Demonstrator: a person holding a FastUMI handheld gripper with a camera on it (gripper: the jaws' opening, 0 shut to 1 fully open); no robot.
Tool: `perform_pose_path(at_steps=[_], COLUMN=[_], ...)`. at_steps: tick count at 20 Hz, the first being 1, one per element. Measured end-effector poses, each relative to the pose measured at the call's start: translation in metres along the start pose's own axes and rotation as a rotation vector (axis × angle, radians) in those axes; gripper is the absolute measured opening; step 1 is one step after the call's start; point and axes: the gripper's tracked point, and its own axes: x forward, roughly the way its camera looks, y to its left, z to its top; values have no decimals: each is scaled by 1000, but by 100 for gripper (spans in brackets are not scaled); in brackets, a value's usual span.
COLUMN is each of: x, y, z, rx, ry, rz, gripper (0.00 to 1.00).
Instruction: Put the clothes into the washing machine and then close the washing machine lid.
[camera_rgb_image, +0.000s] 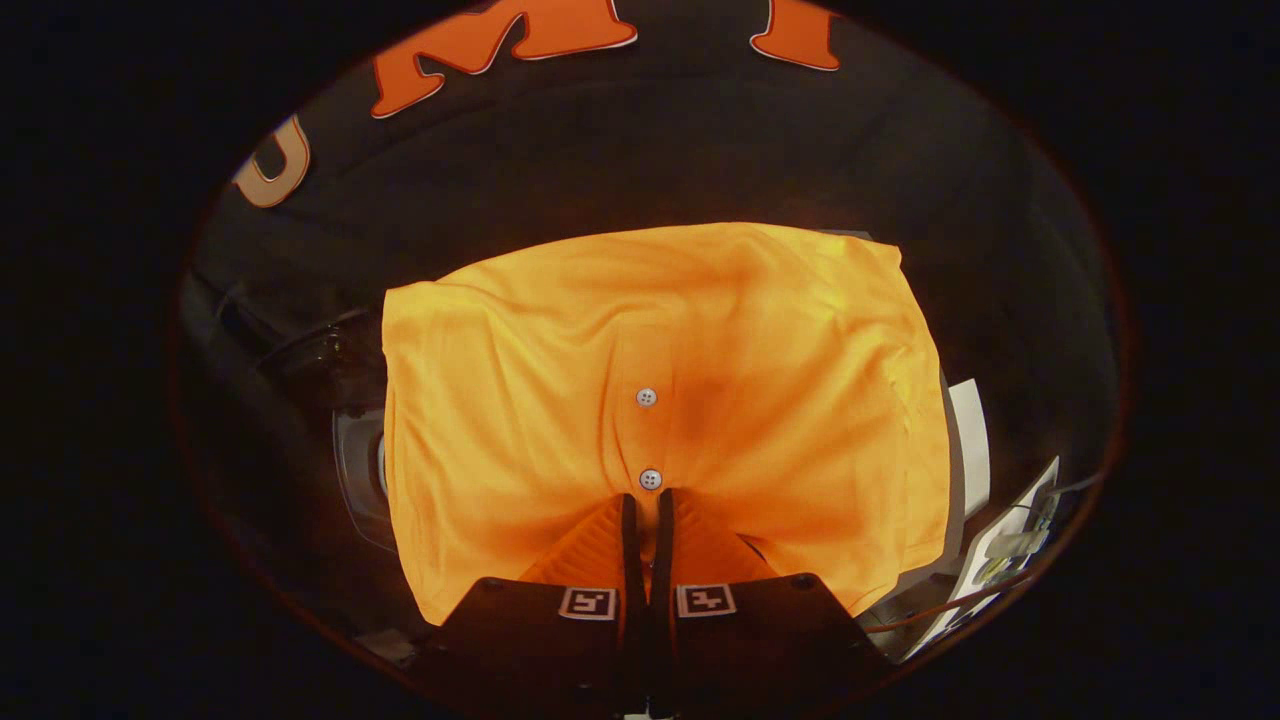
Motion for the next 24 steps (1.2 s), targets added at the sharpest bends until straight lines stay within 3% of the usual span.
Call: perform_pose_path(at_steps=[4,8,11,17,20,24], x=[3,1,-4,-36,-67,-99], y=[5,8,17,70,90,125], z=[-1,5,16,52,56,53], rx=[-12,65,156,366,343,265], ry=[-89,-180,-286,-463,-556,-642], rz=[-7,56,139,386,434,437], gripper=[8,8,8,8,8,8])
